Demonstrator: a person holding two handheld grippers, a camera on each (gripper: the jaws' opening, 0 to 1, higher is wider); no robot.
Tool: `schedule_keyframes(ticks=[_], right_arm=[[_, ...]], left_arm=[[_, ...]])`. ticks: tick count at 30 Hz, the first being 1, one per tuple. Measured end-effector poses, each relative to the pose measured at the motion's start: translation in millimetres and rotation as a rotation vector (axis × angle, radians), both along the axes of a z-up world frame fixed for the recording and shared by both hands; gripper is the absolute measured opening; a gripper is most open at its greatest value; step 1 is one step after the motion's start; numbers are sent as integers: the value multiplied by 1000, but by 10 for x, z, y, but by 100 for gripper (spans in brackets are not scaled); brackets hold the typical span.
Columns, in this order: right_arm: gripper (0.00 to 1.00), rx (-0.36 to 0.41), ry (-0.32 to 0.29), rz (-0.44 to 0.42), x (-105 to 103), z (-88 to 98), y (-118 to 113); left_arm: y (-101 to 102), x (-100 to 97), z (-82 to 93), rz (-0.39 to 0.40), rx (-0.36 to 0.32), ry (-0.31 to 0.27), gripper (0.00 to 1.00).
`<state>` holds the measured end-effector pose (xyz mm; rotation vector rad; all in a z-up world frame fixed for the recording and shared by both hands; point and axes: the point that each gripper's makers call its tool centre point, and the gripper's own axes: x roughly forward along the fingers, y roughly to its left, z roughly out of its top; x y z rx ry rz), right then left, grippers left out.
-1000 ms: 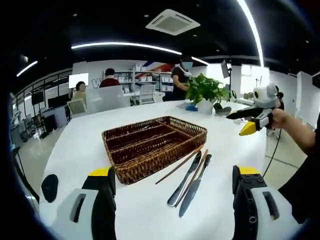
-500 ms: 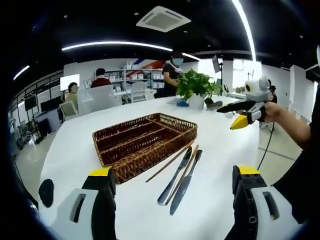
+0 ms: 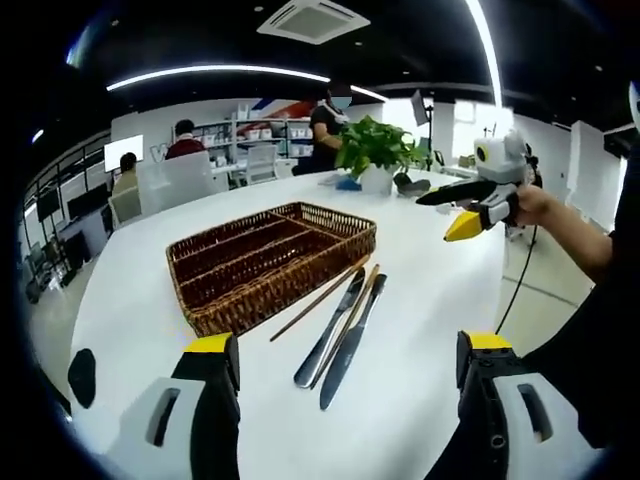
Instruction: Arrange the knives, forks, and spoons in their matching storage slots by inserting each utensil handle-first until every utensil is classified and aligned in the correct compartment
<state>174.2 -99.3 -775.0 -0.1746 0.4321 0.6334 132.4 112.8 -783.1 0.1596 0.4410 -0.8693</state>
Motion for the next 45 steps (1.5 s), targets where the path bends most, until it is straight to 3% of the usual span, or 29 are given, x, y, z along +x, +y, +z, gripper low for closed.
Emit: schedule_keyframes(ticks=[20, 25, 33, 38, 45], right_arm=[[97, -7, 24, 23, -61, -108, 97], [96, -13, 32, 34, -89, -140, 130], [95, -37, 36, 52, -103, -180, 178], [95, -36, 36, 58, -124, -185, 199], [95, -45, 40, 67, -151, -206, 202]], left_arm=[[-40, -104, -331, -44, 85, 168, 56], [-14, -63, -377, -11, 91, 199, 41], [-8, -23, -450, -9, 116, 234, 34], [-7, -24, -587, -11, 179, 271, 30], [22, 68, -712, -13, 277, 279, 24]])
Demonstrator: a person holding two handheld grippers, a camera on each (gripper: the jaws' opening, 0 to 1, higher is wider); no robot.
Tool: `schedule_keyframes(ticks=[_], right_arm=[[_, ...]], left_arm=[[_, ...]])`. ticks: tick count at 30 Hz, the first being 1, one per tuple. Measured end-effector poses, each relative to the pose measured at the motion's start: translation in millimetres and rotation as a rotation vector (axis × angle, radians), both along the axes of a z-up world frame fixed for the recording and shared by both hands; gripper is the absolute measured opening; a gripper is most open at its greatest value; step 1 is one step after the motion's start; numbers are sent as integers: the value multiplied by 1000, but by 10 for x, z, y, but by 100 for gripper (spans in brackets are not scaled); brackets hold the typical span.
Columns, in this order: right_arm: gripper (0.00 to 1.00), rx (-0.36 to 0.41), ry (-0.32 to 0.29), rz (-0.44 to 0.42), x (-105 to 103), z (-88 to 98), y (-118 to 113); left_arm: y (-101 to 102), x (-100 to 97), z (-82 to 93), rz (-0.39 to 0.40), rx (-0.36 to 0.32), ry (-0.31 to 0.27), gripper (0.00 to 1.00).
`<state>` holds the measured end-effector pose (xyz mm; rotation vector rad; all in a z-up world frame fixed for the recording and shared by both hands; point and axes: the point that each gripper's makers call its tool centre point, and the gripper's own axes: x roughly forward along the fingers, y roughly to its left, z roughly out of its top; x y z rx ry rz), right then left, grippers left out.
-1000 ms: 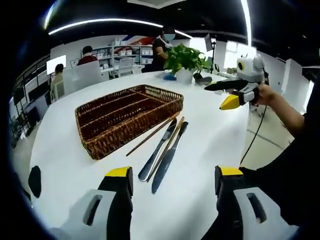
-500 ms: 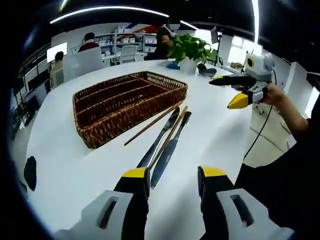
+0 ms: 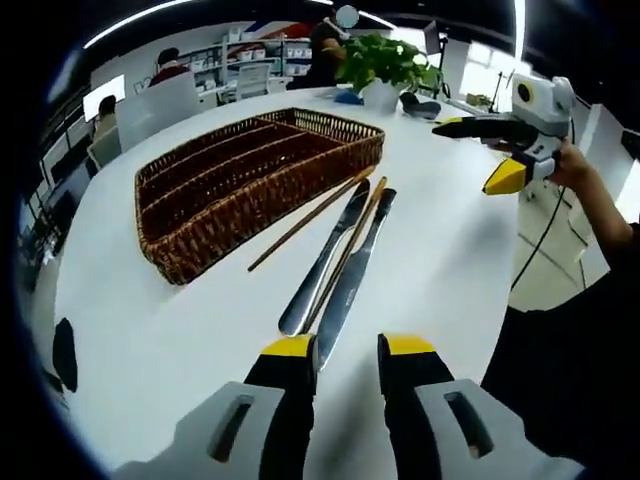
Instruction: Arrange the knives, forks, and spoons in their matching storage slots by inserting each utensil handle-first until every utensil is classified and aligned in the correct compartment
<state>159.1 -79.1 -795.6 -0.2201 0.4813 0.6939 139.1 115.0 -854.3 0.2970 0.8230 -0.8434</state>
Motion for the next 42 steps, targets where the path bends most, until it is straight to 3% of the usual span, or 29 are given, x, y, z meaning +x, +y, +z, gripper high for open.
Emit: schedule_keyframes(ticks=[14, 27, 42], right_arm=[[93, -7, -1, -2, 9, -14, -32], [92, -2, 4, 9, 21, -41, 2], [90, -28, 6, 29, -1, -54, 33]], left_arm=[[12, 121, -144, -50, 171, 51, 17], [4, 163, -182, -93, 216, 67, 16], [-143, 141, -190, -230, 321, 85, 14]])
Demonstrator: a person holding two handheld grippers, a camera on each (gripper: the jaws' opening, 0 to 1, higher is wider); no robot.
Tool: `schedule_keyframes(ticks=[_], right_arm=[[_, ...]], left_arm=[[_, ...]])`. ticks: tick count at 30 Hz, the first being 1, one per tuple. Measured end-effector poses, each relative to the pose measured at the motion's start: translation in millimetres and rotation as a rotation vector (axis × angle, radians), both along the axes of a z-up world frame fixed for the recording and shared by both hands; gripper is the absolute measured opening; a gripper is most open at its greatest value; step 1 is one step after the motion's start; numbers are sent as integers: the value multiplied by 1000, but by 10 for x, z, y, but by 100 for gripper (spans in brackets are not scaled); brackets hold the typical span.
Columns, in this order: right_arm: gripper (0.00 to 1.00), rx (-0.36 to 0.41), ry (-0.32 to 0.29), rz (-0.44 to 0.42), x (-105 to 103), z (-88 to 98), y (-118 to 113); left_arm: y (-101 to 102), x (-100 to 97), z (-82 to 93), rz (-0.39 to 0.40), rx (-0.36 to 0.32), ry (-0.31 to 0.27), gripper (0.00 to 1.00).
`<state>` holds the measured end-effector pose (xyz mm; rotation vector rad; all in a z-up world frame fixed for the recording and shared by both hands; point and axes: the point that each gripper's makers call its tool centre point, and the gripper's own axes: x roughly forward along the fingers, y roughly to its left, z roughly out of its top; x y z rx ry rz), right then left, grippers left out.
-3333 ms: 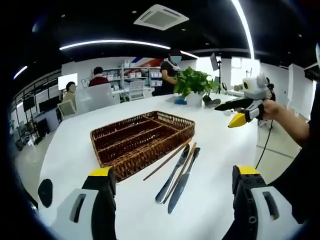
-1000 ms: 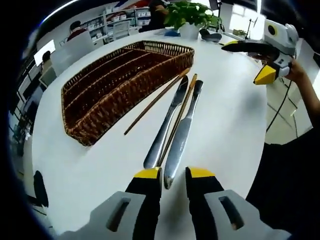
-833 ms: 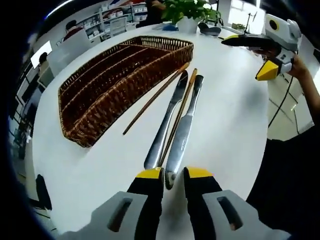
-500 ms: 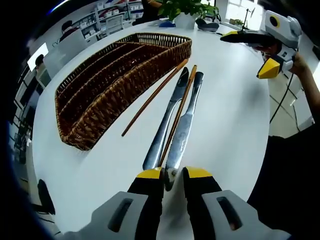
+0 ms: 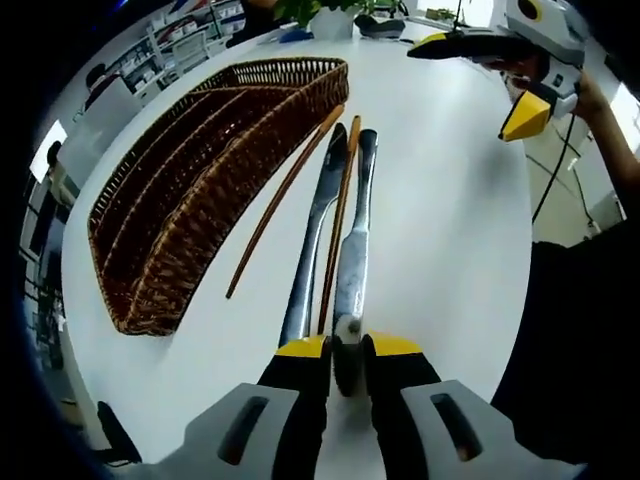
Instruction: Arrange the knives, forks, and spoons in their matching storage slots by inserting each utensil handle-first until every utensil is classified and aligned in the correct compartment
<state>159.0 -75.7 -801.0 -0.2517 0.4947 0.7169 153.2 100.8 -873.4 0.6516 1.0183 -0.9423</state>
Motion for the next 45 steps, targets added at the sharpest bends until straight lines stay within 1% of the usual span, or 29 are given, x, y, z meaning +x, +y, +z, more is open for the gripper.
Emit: schedule_keyframes(ticks=[6, 11, 12, 16, 19, 22, 24, 25, 26, 29, 31, 33, 34, 36, 37, 39, 41, 43, 45], right_arm=[[89, -8, 0, 9, -3, -3, 11], [89, -17, 3, 21, -5, -16, 33], [88, -17, 3, 22, -6, -17, 36], [87, -26, -14, 23, 13, 10, 44], [85, -19, -22, 30, 32, 50, 53], [84, -29, -23, 38, 51, 54, 59], [82, -31, -25, 58, 52, 66, 88], [80, -30, -28, 84, 46, 72, 120], [78, -31, -27, 92, 48, 72, 131], [76, -37, -26, 110, 63, 61, 162], [73, -36, -26, 139, 62, 56, 204], [70, -49, -16, 222, 1, 23, 300], [69, -71, -14, 267, -33, -9, 351], [66, -84, -9, 318, -68, -50, 425], [63, -94, -22, 361, -88, -63, 482], [62, -97, -5, 394, -118, -97, 549], [62, -93, 9, 448, -162, -126, 627], [61, -111, 10, 502, -190, -172, 684], [60, -129, 24, 533, -207, -224, 708]], left_arm=[[-2, -2, -3, 5, 30, 26, 12], [-9, -12, -3, -13, 41, 38, 11], [-17, -22, -1, -46, 47, 27, 11], [-22, -32, 2, -89, 46, 9, 10], [-14, -30, 7, -97, 33, 0, 9], [-18, -33, 8, -105, 24, -6, 9], [-19, -66, 8, -122, 30, -4, 9], [-13, -81, 7, -137, 35, -4, 9], [-5, -106, 6, -154, 41, 3, 9], [34, -148, 14, -182, 67, -2, 9], [51, -175, 16, -186, 69, 7, 9], [78, -189, 25, -185, 72, 10, 9], [84, -192, 36, -184, 73, 8, 9], [97, -204, 63, -186, 74, 9, 9], [106, -215, 83, -187, 75, 12, 9], [126, -223, 107, -195, 88, 10, 9], [133, -227, 122, -200, 93, 7, 9], [131, -236, 154, -206, 95, 7, 9], [128, -241, 173, -211, 98, 10, 9]])
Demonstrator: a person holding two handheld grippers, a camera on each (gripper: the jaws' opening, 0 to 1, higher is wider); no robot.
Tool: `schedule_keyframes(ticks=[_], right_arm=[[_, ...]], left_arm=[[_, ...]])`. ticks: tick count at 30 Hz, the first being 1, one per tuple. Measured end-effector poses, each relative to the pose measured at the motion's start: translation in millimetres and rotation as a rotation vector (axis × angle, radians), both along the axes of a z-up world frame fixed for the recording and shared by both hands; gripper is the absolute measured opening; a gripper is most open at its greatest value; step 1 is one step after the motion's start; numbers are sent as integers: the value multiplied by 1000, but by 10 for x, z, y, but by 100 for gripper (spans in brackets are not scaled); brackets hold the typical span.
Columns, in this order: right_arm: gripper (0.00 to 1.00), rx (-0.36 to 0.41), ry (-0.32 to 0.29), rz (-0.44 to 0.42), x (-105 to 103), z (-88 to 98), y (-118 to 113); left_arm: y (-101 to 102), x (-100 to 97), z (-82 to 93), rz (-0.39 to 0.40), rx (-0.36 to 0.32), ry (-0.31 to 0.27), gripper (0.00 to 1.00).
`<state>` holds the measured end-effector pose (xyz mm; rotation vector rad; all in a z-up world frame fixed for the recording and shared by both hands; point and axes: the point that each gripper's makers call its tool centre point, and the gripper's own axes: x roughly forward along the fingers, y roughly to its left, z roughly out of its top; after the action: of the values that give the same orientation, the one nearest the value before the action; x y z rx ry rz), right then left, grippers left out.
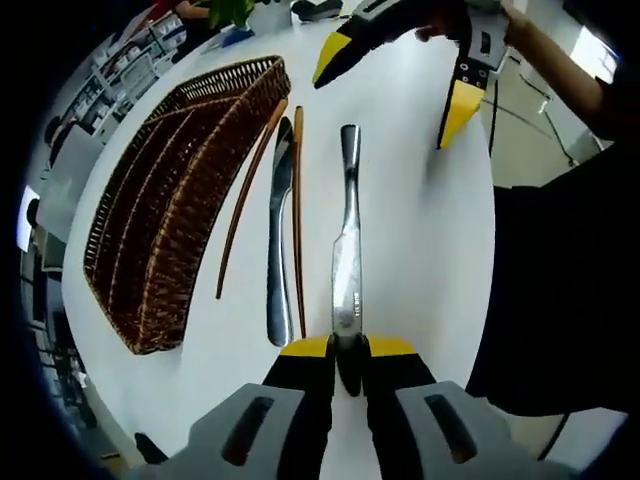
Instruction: Arrange the knives, forks, and spoons in their matching storage slots by inserting each utensil handle-first until every utensil is classified and aligned in the correct compartment
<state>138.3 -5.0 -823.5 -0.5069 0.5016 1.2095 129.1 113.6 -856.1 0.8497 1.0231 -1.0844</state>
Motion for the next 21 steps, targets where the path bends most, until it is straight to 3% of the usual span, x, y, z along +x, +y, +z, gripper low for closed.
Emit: schedule_keyframes(ticks=[10, 17, 21], right_arm=[[50, -33, 21, 109, 50, -127, 157], [36, -54, -16, 240, 41, -275, 353], [29, -22, -34, 266, 55, -259, 441]], left_arm=[[8, -5, 96, -23, 35, 12, 9], [10, 13, 167, -42, 68, 13, 9], [8, 18, 182, -50, 82, 11, 9]])
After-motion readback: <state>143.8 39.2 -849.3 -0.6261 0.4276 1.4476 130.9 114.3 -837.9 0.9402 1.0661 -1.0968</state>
